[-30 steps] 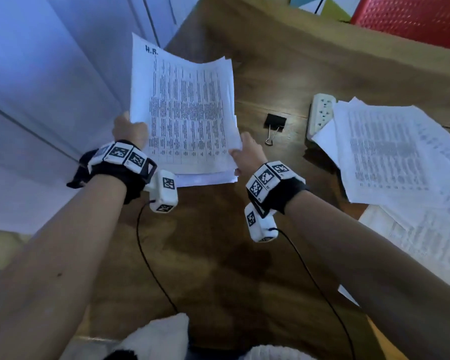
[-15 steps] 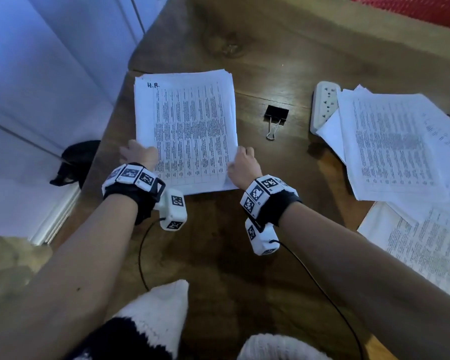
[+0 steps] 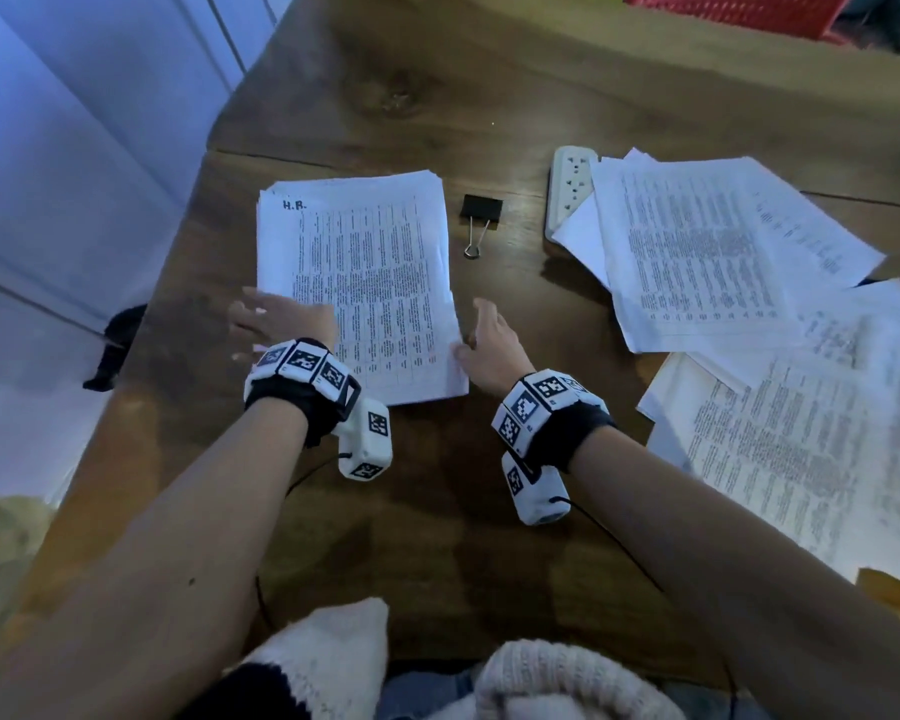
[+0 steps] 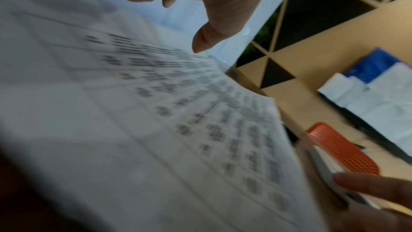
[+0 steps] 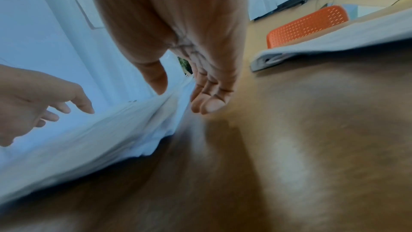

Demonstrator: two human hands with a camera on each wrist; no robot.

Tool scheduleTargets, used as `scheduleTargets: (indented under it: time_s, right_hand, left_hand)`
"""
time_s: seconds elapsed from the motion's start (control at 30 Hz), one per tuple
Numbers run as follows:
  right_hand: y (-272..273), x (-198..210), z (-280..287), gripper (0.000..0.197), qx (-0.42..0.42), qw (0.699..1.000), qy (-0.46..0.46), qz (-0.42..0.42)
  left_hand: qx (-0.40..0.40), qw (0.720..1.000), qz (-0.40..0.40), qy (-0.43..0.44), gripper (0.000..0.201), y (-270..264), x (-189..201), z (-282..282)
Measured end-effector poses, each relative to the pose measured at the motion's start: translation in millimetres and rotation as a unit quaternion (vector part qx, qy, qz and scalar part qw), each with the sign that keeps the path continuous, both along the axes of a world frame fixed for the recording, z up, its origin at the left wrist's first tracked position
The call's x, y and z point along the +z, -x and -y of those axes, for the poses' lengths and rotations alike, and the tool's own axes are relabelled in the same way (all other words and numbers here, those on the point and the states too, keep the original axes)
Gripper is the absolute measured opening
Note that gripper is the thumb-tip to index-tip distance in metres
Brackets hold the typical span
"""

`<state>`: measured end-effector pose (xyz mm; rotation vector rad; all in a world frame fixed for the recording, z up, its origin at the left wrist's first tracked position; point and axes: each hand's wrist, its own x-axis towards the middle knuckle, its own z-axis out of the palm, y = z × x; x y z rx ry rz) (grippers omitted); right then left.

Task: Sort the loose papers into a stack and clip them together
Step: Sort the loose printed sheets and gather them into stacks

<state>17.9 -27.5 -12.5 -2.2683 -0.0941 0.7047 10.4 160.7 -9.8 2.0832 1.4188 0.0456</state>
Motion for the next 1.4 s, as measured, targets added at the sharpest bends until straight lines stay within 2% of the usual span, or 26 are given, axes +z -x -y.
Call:
scheduleTargets:
  time_s: [0.1,0.23,0.33,0.43,0.5,0.57,0.7,0.77,0.87,0.93,1.0,1.13,1.2,1.3,1.4]
  right_hand:
    - [-7.4,10.9,43.2,0.059,-0.043,0.998,-0.013,0.038]
    - [-18.8,12.3,124.0,0.050,-0.123,0.988,0.027,0.088]
    - [-17.7,3.9,185.3,0.046,-0.164,0.977,0.090,0.102]
    - [-12.2,-4.7,232.5,0.047,-0.148,0.963,0.201,0.101]
    - [-8.8,-9.3,254.9,0.052,-0.127,0.955,0.249,0.095]
    - [-6.9,-14.0,270.0,0.055,-0.107,0.956,0.257,0.093]
    - [-6.4,-21.3,280.7,0.056,-0.034,0.954,0.258,0.149]
    - [-8.9,-22.2,281.3,0.052,-0.001,0.948,0.256,0.191]
    - [-16.6,-24.0,285.3,0.032,0.055,0.929,0.273,0.244]
    - [-24.0,-26.7,291.7,0.025,0.075,0.925,0.277,0.248]
    - [-29.9,-26.9,296.7,0.023,0.070,0.931,0.263,0.243]
    - [-35.5,-26.3,297.7,0.021,0.073,0.935,0.248,0.243]
    - [-36.4,-28.2,296.0,0.021,0.080,0.930,0.259,0.249]
    - [-40.3,-29.8,290.7,0.024,0.092,0.925,0.267,0.255]
    - [-53.8,-27.0,285.8,0.023,0.128,0.912,0.300,0.250]
  left_hand:
    - [-0.063,0.994,0.084,0.003,0.055,-18.4,11.3,45.9]
    - [-0.159,0.982,0.102,0.024,0.040,-37.9,23.5,122.7]
    - [-0.218,0.970,0.077,0.081,0.034,-46.1,14.2,175.3]
    - [-0.272,0.953,0.030,0.132,0.029,-48.1,-3.1,218.8]
    - [-0.268,0.943,0.028,0.195,0.025,-49.5,-12.4,243.4]
    - [-0.268,0.928,0.032,0.258,0.022,-50.9,-19.2,266.0]
    - [-0.278,0.919,0.063,0.272,0.026,-59.8,-26.1,299.5]
    - [-0.256,0.934,0.074,0.240,0.019,-67.4,-24.1,306.4]
    - [-0.227,0.955,0.110,0.155,0.019,-81.2,-7.5,299.7]
    - [-0.220,0.962,0.128,0.098,0.023,-89.6,4.1,286.9]
    - [-0.210,0.962,0.150,0.088,0.022,-93.7,10.1,273.5]
    - [-0.150,0.967,0.152,0.141,0.029,-86.8,-3.6,252.6]
    - [-0.119,0.965,0.131,0.194,0.031,-78.4,-12.7,247.8]
    - [-0.112,0.939,0.077,0.315,0.017,-58.8,-20.2,249.8]
    - [-0.139,0.919,0.081,0.360,0.023,-37.7,-28.7,254.1]
